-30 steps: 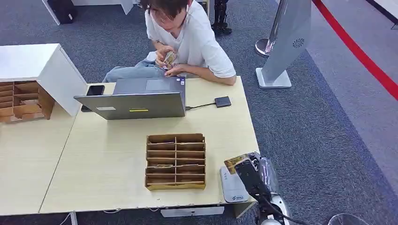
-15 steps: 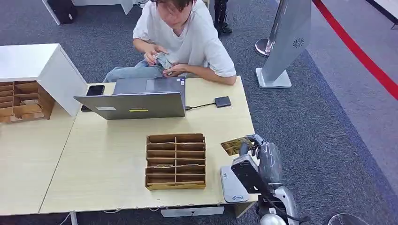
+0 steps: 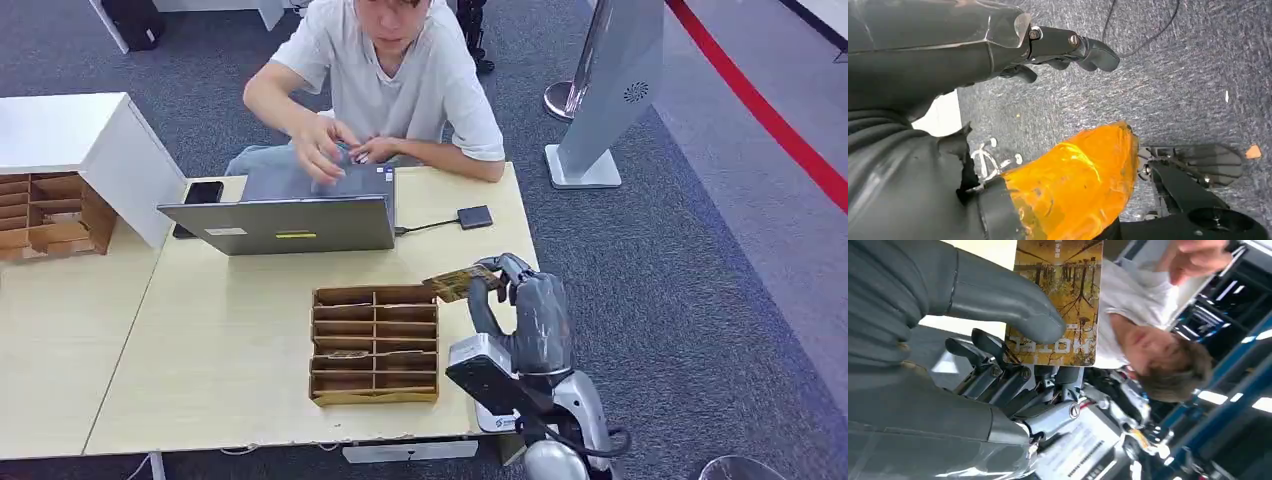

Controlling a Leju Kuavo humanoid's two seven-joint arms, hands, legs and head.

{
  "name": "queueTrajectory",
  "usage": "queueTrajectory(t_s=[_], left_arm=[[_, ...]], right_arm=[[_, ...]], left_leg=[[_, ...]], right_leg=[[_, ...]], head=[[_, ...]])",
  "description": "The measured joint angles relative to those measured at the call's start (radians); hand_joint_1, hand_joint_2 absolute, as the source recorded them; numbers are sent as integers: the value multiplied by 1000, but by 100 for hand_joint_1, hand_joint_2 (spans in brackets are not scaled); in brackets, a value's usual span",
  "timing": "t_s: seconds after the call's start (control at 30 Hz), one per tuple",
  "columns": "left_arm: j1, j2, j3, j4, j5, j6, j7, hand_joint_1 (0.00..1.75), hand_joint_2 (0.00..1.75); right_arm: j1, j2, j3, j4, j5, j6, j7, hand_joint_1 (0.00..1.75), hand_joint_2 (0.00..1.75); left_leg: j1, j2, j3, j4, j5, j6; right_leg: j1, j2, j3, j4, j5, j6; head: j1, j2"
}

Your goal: Pass the card to the sensor for recognition and then transmit it.

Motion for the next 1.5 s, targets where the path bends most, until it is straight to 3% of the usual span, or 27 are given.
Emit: queueTrajectory(t_s=[0.33, 0.9, 1.17, 1.5], left_arm=[[-12, 0, -32, 0, -23, -11, 11, 0, 0], [-13, 0, -42, 0, -24, -11, 11, 0, 0], [-26, 0, -73, 0, -58, -31, 34, 0, 0], [-36, 0, -106, 0, -71, -44, 50, 0, 0]], right_arm=[[-74, 21, 70, 42, 71, -19, 9, 175, 175], [-92, 27, 84, 66, 82, -21, 12, 175, 175], [-173, 45, 130, 164, 180, 16, 75, 175, 175], [-249, 86, 199, 286, 219, 65, 101, 175, 175]], left_leg=[[0, 0, 0, 0, 0, 0], [0, 0, 0, 0, 0, 0], [0, 0, 0, 0, 0, 0], [0, 0, 0, 0, 0, 0]], right_leg=[[0, 0, 0, 0, 0, 0], [0, 0, 0, 0, 0, 0], [0, 0, 0, 0, 0, 0], [0, 0, 0, 0, 0, 0]], head=[[0, 0], [0, 0], [0, 0], [0, 0]])
